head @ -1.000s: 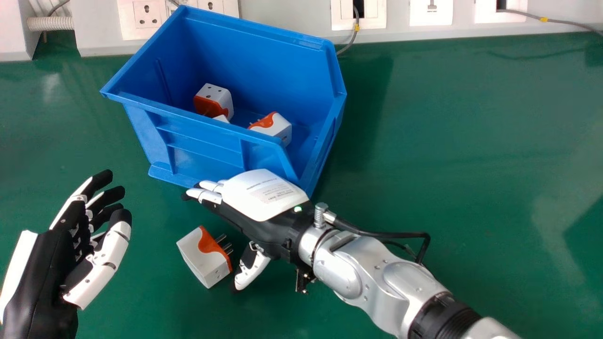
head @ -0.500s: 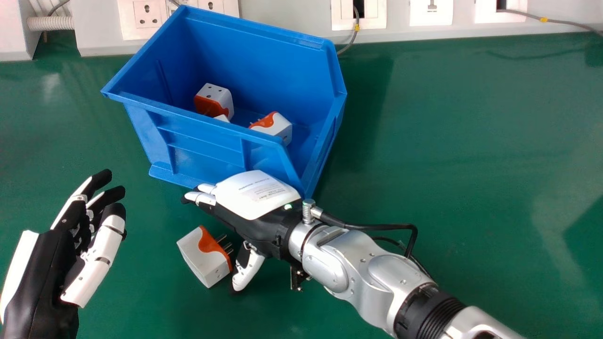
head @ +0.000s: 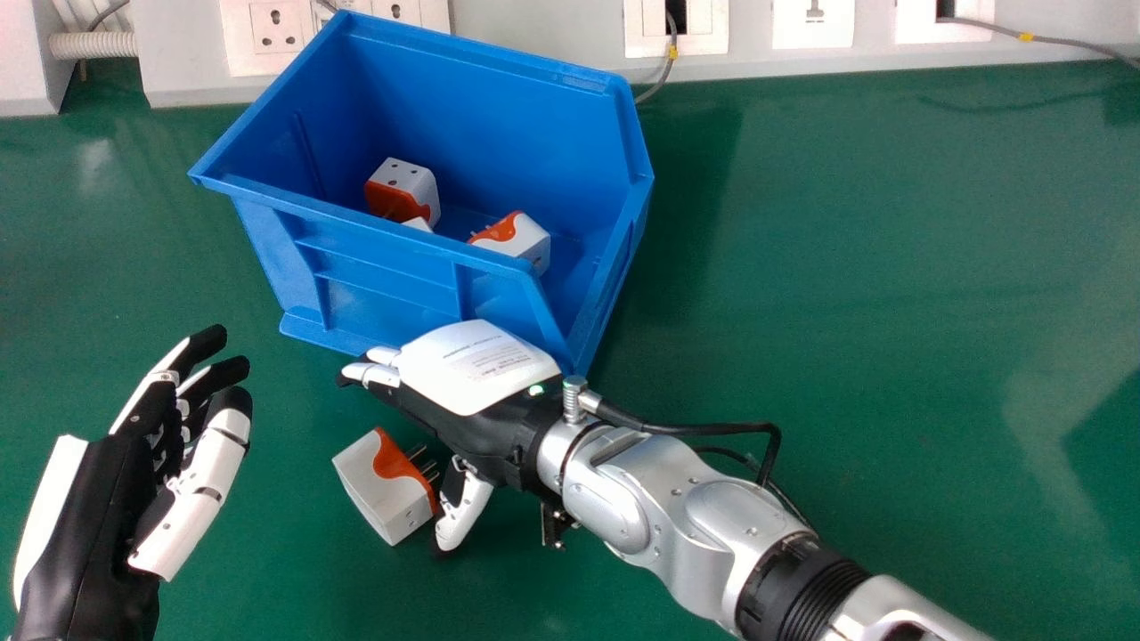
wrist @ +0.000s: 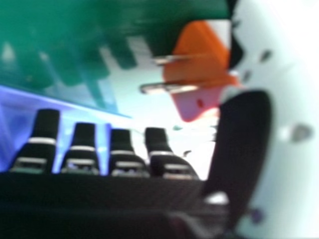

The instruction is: Pick all objects and put in blue box

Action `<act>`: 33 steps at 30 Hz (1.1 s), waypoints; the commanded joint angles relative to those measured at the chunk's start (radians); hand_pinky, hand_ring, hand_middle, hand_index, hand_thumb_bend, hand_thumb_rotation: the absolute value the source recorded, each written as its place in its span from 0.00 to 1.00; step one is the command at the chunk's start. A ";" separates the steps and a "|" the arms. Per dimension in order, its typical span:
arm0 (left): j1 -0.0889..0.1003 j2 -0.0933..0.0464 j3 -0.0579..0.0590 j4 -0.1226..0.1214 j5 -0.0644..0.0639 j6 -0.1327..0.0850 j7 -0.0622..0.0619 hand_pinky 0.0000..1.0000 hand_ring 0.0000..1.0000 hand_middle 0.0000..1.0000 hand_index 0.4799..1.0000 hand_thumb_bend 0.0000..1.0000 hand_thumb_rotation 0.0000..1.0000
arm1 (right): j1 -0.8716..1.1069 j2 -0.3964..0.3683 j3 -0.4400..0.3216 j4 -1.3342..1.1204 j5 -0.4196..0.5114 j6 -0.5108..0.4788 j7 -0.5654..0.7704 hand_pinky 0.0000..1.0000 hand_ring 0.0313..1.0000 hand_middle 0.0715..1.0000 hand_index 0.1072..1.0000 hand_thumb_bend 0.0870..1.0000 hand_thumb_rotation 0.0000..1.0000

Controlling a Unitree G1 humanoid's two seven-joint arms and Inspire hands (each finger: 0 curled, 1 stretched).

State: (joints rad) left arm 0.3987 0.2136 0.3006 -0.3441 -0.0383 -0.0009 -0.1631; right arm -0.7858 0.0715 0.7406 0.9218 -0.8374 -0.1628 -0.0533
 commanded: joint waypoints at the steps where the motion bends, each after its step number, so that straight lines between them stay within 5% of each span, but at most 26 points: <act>1: -0.005 0.007 0.002 -0.031 0.007 -0.001 0.009 0.77 0.85 0.87 0.79 0.20 0.62 | -0.014 0.020 0.015 0.004 -0.009 -0.016 -0.019 0.82 0.92 0.93 0.88 0.33 0.01; 12: -0.005 0.008 0.000 -0.048 0.006 0.013 0.010 0.76 0.85 0.87 0.78 0.21 0.61 | -0.020 0.038 0.044 0.046 -0.008 -0.023 -0.025 0.80 0.90 0.92 0.87 0.34 0.00; 20: -0.006 0.004 -0.007 -0.050 0.009 0.014 0.016 0.76 0.85 0.87 0.78 0.21 0.61 | -0.012 0.049 0.056 0.074 -0.013 -0.019 -0.048 0.80 0.90 0.91 0.85 0.44 0.00; 33: -0.002 -0.002 -0.021 -0.073 0.010 0.028 0.025 0.76 0.85 0.87 0.78 0.22 0.61 | -0.040 0.073 0.078 0.124 -0.020 -0.013 -0.042 0.79 0.89 0.90 0.84 0.43 0.00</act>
State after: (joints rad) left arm 0.3958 0.2122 0.2801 -0.3947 -0.0360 0.0353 -0.1479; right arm -0.8349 0.1141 0.7928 1.0233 -0.8378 -0.1808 -0.1042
